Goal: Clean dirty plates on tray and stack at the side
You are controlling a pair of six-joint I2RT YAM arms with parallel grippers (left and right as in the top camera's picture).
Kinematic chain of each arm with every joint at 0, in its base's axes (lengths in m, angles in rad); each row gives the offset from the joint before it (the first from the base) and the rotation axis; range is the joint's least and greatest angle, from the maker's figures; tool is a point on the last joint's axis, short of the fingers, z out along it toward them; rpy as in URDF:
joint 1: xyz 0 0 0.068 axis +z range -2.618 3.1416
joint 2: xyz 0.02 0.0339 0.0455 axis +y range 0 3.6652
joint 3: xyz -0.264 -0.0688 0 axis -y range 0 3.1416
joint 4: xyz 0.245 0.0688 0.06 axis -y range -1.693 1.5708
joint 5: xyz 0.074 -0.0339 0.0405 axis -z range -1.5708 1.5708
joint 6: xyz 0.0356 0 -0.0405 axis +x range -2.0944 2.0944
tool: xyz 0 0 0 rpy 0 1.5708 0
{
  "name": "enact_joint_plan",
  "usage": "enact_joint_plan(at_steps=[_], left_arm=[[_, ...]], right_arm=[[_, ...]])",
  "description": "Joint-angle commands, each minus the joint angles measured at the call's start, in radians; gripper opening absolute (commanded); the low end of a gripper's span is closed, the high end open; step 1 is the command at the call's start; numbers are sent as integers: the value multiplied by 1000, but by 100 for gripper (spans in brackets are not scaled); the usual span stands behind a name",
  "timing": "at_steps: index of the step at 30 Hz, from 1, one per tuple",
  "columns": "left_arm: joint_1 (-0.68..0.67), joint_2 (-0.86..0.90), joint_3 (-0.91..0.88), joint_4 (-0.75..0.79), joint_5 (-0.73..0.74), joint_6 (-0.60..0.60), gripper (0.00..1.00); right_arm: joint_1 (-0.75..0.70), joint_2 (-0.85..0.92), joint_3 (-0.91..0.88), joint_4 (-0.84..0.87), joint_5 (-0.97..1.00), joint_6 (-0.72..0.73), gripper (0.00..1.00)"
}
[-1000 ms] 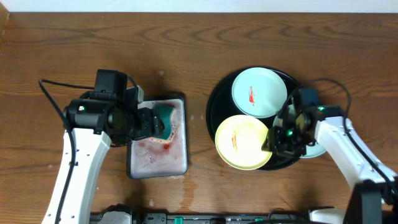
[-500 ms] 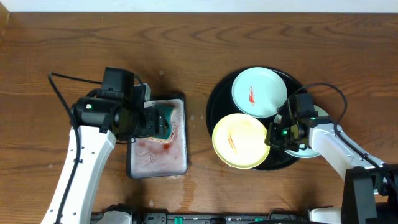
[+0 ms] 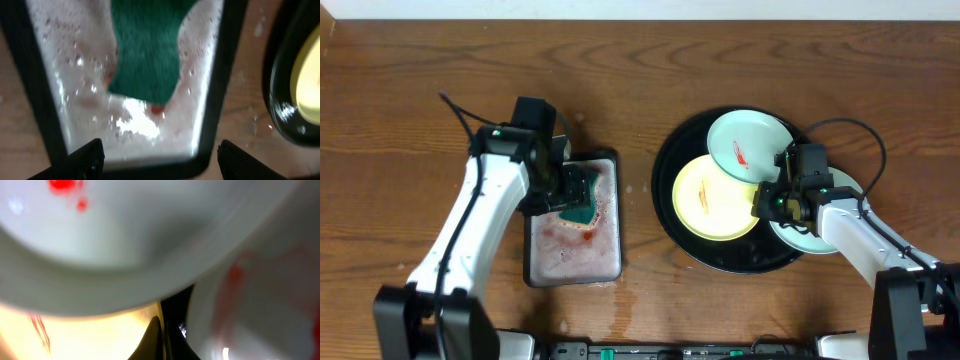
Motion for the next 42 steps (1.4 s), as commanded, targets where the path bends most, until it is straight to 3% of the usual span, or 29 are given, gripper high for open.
enact_joint_plan(at_steps=[1, 7, 14, 20, 21, 22, 23, 29, 34, 35, 40, 42], left_arm=[[-2, 83, 3, 42, -16, -3, 72], [-2, 201, -1, 87, -26, -3, 71], [-2, 311, -24, 178, -98, -36, 56], [-5, 336, -32, 292, -124, -55, 32], [-7, 337, -33, 299, -124, -48, 26], [-10, 337, -35, 304, -124, -36, 9], [-14, 337, -36, 303, -124, -27, 8], [-31, 305, -15, 233, -124, -30, 7], [-31, 229, -5, 186, -124, -34, 49], [-31, 224, -5, 182, -123, -34, 51], [-31, 243, -51, 235, -124, -34, 52], [-33, 253, -97, 285, -124, -38, 44]], right_arm=[[22, 3, 2, -64, -96, -116, 1], [40, 3, 2, -172, -81, -189, 1], [40, 3, 2, -118, -5, -339, 1], [40, 3, 2, -109, -9, -338, 4], [40, 3, 2, -109, -9, -338, 4], [40, 3, 2, -109, -9, -338, 5], [40, 3, 2, -109, -9, -338, 6], [40, 3, 2, -109, -21, -335, 5], [40, 3, 2, -109, -21, -334, 6], [40, 3, 2, -109, -21, -334, 6], [40, 3, 2, -109, -21, -318, 7], [40, 3, 2, -109, -20, -308, 7]])
